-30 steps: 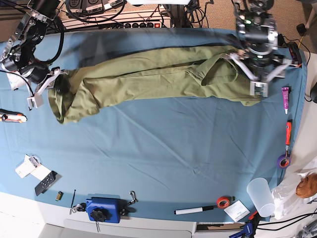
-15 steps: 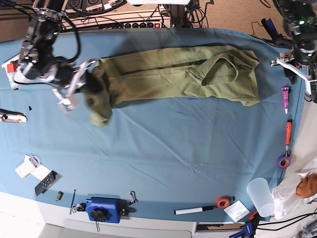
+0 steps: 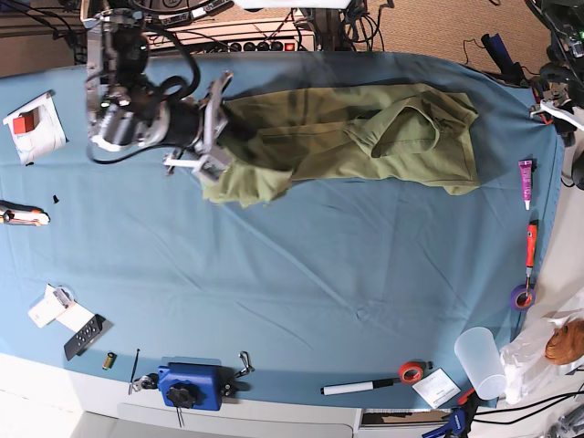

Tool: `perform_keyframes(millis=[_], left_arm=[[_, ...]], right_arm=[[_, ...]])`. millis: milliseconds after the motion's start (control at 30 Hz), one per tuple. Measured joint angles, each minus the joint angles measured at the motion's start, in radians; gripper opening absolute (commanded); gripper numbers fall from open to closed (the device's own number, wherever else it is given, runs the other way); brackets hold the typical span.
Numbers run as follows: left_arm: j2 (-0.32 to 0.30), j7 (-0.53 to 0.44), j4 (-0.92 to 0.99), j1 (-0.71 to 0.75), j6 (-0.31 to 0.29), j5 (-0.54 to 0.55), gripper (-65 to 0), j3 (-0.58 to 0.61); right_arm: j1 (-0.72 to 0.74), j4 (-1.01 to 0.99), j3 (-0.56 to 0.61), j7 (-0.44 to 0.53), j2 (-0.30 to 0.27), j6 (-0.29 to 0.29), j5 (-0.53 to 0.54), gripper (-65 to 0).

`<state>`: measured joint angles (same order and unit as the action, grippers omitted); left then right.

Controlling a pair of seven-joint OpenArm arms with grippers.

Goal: Layout the t-shirt on the table in an organized manner, then fold the t-shirt properly
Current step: 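Lift the strip end with the right gripper and fold it toward the left gripper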

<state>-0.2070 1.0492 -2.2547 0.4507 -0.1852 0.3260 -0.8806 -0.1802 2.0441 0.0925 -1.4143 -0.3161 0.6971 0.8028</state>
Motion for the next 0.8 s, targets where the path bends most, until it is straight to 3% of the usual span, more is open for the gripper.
perform_keyframes(millis=[233,467,667,800], left_arm=[[0.001,0.0,0.011,0.0,0.001,-0.006,-31.5,0.0],[0.001,0.0,0.011,0.0,0.001,0.002,-31.5,0.0],[0.001,0.0,0.011,0.0,0.001,0.053,-31.5,0.0],[0.001,0.0,0.011,0.0,0.001,0.053,-31.5,0.0]], right_arm=[[0.0,0.0,0.134,0.068,-0.002,-0.045,-0.177,-65.0],[0.001,0.0,0.192,0.135,0.002,-0.043,-0.19,-65.0],[0.003,0.0,0.192,0.135,0.045,-0.044,-0.211,-64.6],[0.003,0.0,0.192,0.137,0.042,-0.042,-0.209,-45.2]])
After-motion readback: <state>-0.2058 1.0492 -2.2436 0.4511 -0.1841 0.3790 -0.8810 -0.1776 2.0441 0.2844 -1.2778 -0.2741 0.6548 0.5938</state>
